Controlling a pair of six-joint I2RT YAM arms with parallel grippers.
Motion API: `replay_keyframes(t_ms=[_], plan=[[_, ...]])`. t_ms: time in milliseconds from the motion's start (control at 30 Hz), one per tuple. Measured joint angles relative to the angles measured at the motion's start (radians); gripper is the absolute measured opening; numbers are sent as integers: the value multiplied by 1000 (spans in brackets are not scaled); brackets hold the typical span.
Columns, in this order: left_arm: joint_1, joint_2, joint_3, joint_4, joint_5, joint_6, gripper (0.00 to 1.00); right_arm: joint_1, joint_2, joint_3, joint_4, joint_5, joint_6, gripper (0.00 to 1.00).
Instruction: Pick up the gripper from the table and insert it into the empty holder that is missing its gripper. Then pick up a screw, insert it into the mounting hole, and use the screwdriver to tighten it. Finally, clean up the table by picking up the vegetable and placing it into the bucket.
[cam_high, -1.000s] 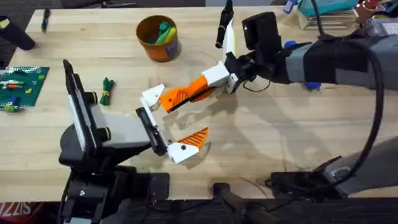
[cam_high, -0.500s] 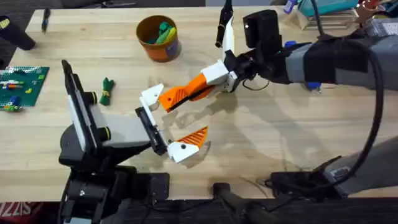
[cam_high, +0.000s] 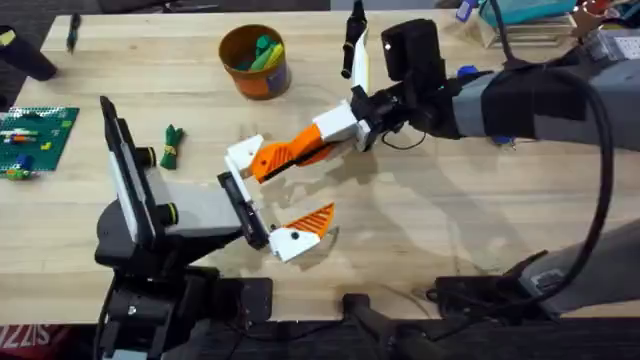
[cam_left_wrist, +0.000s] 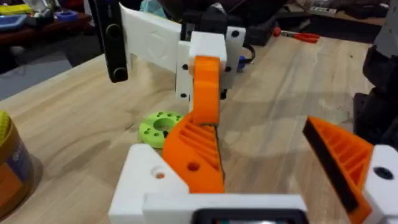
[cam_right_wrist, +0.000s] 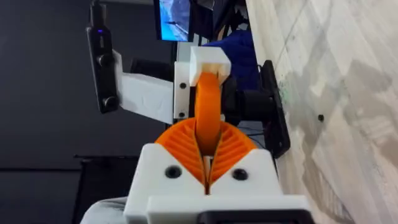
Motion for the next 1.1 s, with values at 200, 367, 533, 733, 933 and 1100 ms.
replay_keyframes(t_ms=[200,367,533,733,933,1100], plan=[[0,0,0,0,-2,-4,985,1,5,0,11,15,0,18],[0,0,0,-2,-1,-24,986,5,48,0,51,2,1,18],[0,2,0,-2,-2,-30,986,6,56,0,121,14,53,18],[0,2,0,-1,-3,-29,986,11,59,1,242,72,153,18],[2,2,0,0,-13,-30,986,17,59,0,254,93,209,18],[4,2,0,0,-28,-38,986,33,59,0,262,119,227,18]])
